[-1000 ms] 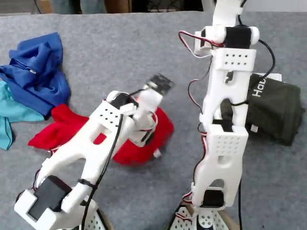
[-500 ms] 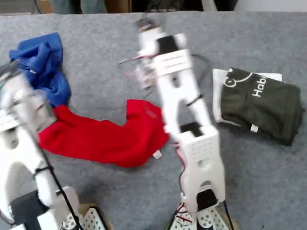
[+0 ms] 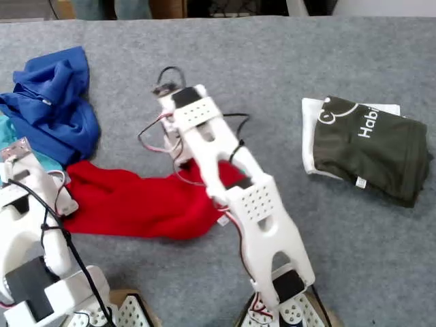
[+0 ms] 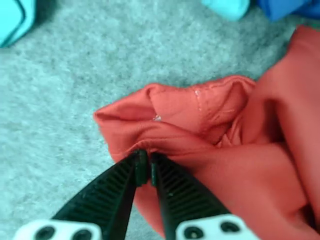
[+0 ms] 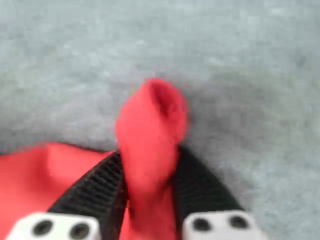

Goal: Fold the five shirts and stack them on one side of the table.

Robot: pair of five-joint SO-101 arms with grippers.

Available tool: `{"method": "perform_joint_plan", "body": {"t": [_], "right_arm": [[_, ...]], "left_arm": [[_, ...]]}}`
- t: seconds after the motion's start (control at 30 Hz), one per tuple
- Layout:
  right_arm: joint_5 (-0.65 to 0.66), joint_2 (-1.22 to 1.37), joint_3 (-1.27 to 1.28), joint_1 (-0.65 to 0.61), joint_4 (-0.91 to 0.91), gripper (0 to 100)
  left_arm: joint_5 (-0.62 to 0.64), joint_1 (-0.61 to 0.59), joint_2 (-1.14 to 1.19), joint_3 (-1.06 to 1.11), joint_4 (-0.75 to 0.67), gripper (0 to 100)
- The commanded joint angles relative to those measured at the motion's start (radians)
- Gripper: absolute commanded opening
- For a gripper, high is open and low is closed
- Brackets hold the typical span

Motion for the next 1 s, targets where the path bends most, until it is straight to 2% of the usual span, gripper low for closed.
{"method": "perform_joint_plan", "body": {"t": [0.0,0.1,0.17,0.23,0.43,0.53,0.6,0.67,0.8,0.87,0.97], "right_arm": [[-0.031,-0.031,-0.067,0.054,0.066,1.1],[-0.054,-0.131,-0.022,0.081,0.064,1.4],[-0.06,-0.231,0.036,0.083,0.064,1.4],[-0.068,-0.337,0.107,0.084,0.063,1.5],[-0.057,-0.584,0.315,0.126,0.055,2.1],[-0.051,-0.63,0.38,0.206,0.058,12.7],[-0.003,-0.651,0.412,0.27,0.058,22.5],[0.06,-0.68,0.43,0.324,0.058,29.8],[0.126,-0.731,0.39,0.336,0.055,34.7],[0.15,-0.736,0.357,0.262,0.054,34.7],[0.198,-0.697,0.352,0.081,-0.021,34.7]], "left_arm": [[0.005,-0.062,0.002,-0.179,0.046,3],[0.069,-0.09,0.002,-0.389,0.146,3],[0.123,-0.073,-0.006,-0.552,0.262,3],[0.152,-0.018,-0.037,-0.702,0.364,3],[0.161,0.239,-0.153,-0.937,0.485,3],[0.157,0.355,-0.198,-0.929,0.517,3],[0.155,0.354,-0.204,-0.86,0.514,3],[0.153,0.283,-0.203,-0.78,0.514,3],[0.081,-0.004,-0.21,-0.584,0.465,3],[0.043,-0.174,-0.21,-0.487,0.394,3],[-0.006,-0.384,-0.201,-0.363,0.284,3]]}}
